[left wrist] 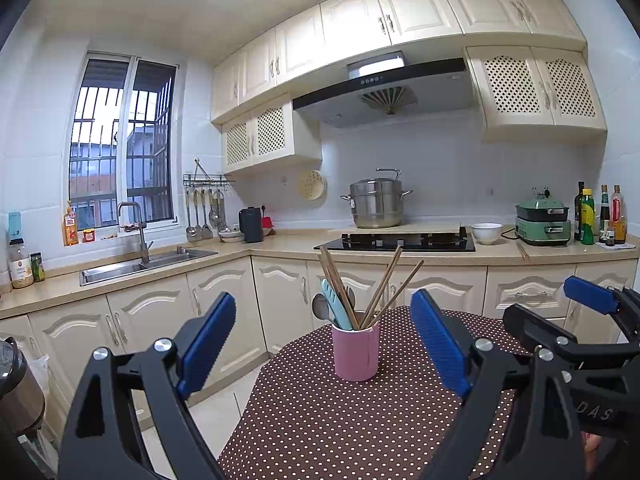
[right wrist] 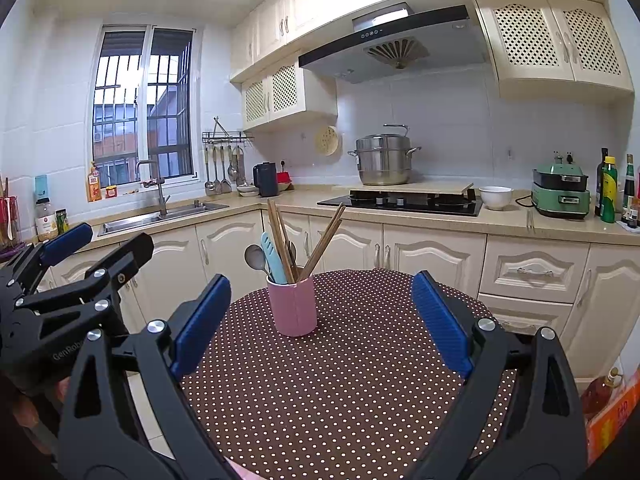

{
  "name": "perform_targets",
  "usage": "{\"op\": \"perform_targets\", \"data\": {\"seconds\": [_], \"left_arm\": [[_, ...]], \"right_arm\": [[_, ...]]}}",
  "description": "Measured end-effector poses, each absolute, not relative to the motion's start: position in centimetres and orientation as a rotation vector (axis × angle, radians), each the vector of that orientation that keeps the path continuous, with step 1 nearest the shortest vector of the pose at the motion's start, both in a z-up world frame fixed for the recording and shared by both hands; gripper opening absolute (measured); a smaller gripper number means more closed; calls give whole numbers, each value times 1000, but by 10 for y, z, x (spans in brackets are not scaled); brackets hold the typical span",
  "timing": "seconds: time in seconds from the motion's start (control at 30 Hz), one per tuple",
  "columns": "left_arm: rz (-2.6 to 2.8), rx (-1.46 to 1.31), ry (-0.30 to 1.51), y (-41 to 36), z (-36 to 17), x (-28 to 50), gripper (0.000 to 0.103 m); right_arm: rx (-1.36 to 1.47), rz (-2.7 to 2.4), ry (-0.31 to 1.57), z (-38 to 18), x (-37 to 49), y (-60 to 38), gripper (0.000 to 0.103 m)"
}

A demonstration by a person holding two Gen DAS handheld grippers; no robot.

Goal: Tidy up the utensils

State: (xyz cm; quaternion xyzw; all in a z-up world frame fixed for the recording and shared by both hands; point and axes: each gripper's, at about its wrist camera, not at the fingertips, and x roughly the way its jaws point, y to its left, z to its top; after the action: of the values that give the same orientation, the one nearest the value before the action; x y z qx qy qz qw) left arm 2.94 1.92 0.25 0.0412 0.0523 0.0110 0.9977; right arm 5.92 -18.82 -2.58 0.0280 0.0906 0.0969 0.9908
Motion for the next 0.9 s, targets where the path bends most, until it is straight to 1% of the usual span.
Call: {"op": "perform_targets", "data": {"seconds": [0.9], "left_arm": [[21, 86, 108, 18, 1, 30, 87]], "right_arm": [[66, 193, 192, -29, 59, -187, 91]]}}
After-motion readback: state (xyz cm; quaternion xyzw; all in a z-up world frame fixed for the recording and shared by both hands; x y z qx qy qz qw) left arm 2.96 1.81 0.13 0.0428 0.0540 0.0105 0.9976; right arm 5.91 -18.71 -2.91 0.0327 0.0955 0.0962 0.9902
